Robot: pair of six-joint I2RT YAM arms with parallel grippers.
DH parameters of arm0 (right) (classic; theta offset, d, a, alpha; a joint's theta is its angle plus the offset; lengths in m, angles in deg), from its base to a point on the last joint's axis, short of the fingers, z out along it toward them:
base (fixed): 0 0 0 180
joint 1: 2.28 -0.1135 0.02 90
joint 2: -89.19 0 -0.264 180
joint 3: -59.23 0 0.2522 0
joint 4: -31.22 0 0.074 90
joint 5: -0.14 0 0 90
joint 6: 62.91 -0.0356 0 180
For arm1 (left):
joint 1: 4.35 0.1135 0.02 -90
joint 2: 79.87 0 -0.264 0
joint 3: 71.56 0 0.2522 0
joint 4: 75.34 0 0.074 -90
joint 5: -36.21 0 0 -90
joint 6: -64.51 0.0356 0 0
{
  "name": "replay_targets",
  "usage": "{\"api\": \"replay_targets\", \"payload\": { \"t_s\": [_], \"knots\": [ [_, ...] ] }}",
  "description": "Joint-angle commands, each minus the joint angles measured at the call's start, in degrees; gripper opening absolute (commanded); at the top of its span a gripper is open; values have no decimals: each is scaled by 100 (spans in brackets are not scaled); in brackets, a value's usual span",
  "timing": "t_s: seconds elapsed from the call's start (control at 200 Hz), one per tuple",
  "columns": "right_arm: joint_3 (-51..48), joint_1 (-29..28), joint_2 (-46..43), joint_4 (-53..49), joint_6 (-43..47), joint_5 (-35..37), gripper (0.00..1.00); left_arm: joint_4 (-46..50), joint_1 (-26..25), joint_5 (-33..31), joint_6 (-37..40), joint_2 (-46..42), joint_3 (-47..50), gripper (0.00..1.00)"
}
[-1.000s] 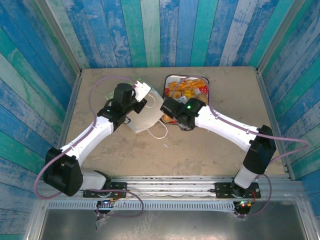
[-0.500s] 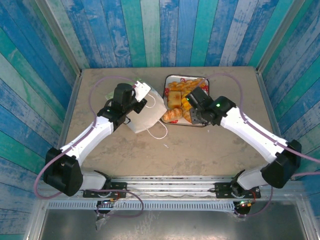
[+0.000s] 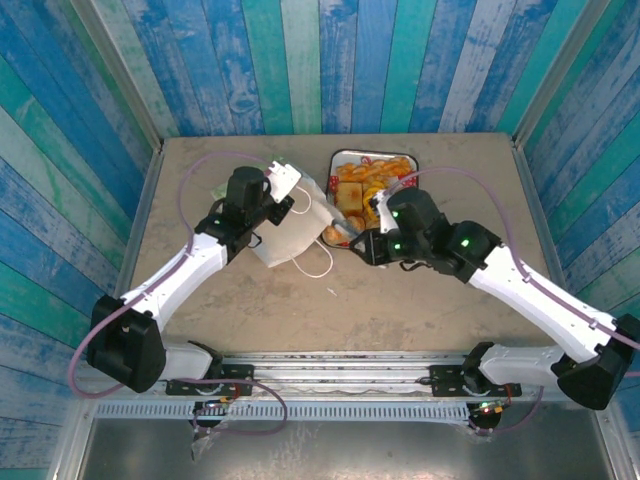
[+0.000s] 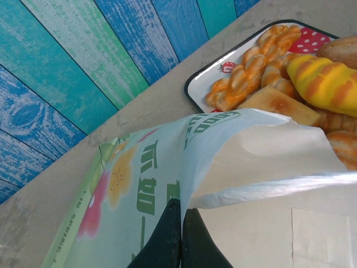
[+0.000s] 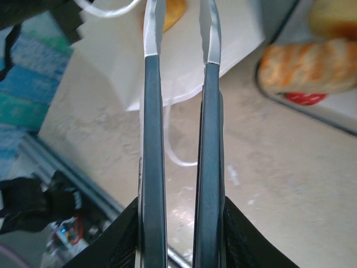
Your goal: Take the fake bread out of the paper bag
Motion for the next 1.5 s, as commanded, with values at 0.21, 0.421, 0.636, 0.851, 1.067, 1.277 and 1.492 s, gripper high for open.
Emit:
{"api": "replay_targets", "payload": {
  "t_s": [0.21, 0.421, 0.636, 0.851, 1.067, 1.277, 1.492],
  "knots": [
    [269, -386, 1309, 829, -225, -445, 32, -766, -8, -14, 20, -586, 474, 0],
    [732, -345, 2133, 816, -259, -327, 32, -887, -8, -146, 35, -790, 587, 0],
    [1360, -345, 2881, 1080, -282, -387, 32, -1267, -9, -65, -47, -946, 771, 0],
    [1745, -268, 3445, 1076, -461, -256, 33, -1255, -13, -83, -29, -896, 808, 0],
    [1876, -258, 3769, 1272, -568, -305, 37, -1233, -8, -86, -20, -864, 827, 0],
    [1790, -196, 3998, 1814, -778, -492, 40, -1238, -8, 6, -65, -808, 812, 0],
    [1761, -131, 4244, 2389, -948, -682, 42, -1202, -8, 177, -99, -752, 746, 0]
  ]
}}
